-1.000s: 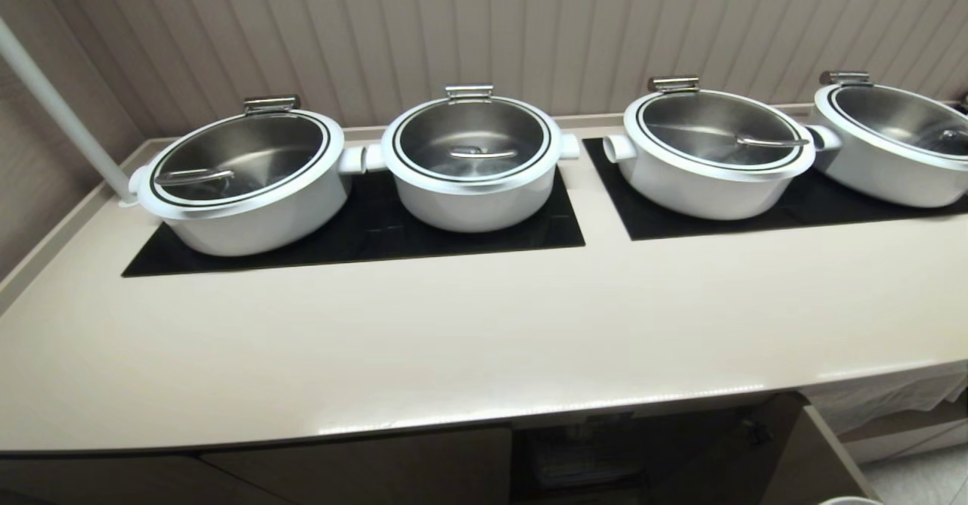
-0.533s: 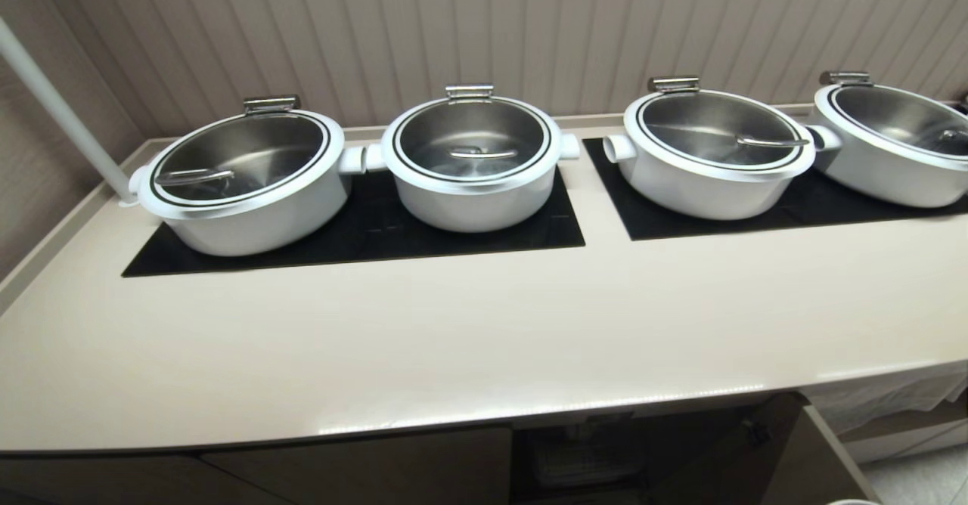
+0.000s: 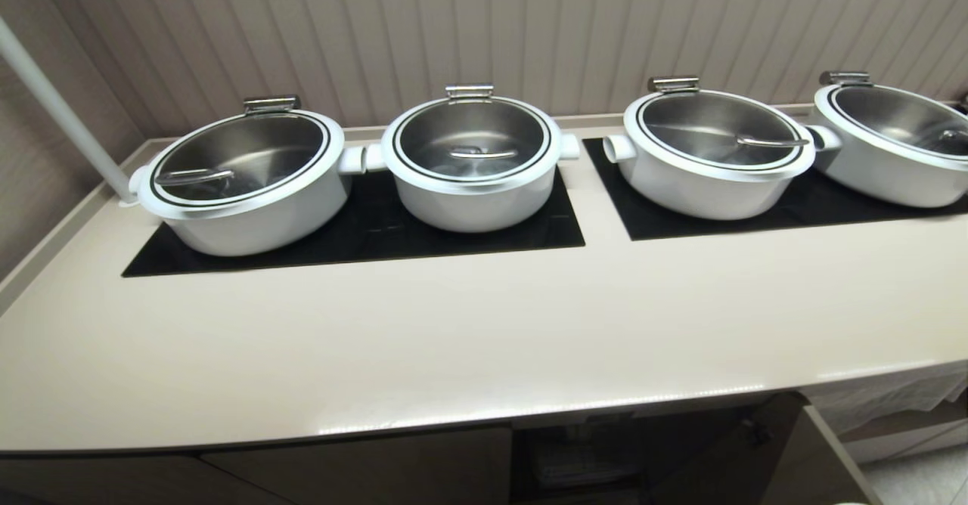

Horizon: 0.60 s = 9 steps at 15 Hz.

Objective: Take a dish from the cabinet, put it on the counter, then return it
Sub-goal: Put it back into the cabinet

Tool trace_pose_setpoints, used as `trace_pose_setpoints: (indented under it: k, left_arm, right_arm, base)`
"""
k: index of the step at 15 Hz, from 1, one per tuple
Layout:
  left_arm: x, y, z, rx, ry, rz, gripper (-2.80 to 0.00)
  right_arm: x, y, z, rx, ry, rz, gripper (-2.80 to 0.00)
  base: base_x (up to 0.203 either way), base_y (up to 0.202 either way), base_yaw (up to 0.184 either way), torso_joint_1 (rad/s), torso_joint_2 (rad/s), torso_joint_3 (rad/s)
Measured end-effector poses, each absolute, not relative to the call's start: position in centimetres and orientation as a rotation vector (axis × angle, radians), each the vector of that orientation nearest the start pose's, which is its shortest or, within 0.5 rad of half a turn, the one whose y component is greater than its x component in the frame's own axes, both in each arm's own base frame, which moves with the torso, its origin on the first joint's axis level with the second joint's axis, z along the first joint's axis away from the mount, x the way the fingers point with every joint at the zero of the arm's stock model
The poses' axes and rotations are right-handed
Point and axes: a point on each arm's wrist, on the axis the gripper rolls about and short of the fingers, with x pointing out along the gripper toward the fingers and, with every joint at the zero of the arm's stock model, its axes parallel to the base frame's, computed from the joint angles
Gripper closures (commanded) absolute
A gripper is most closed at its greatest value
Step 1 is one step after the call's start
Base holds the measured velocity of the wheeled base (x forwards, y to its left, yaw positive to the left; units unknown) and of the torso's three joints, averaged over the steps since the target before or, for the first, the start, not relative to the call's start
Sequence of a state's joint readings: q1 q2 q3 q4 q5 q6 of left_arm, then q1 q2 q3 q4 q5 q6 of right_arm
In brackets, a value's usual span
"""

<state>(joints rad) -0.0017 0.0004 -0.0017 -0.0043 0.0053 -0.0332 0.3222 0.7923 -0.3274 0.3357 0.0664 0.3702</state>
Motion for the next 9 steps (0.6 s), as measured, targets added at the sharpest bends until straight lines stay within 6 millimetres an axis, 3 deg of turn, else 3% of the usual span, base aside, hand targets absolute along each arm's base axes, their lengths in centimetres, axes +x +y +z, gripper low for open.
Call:
trace_pose_setpoints:
  k: [9]
  left_arm:
    - [-2.29, 0.02, 7.64, -0.033, -0.006, 0.004, 0.0]
  right_arm:
    - [4.71, 1.83, 12.77, 0.234, 0.866, 0.243, 0.0]
  base:
    - [0.0, 0.0, 0.0, 0.0, 0.0, 0.0]
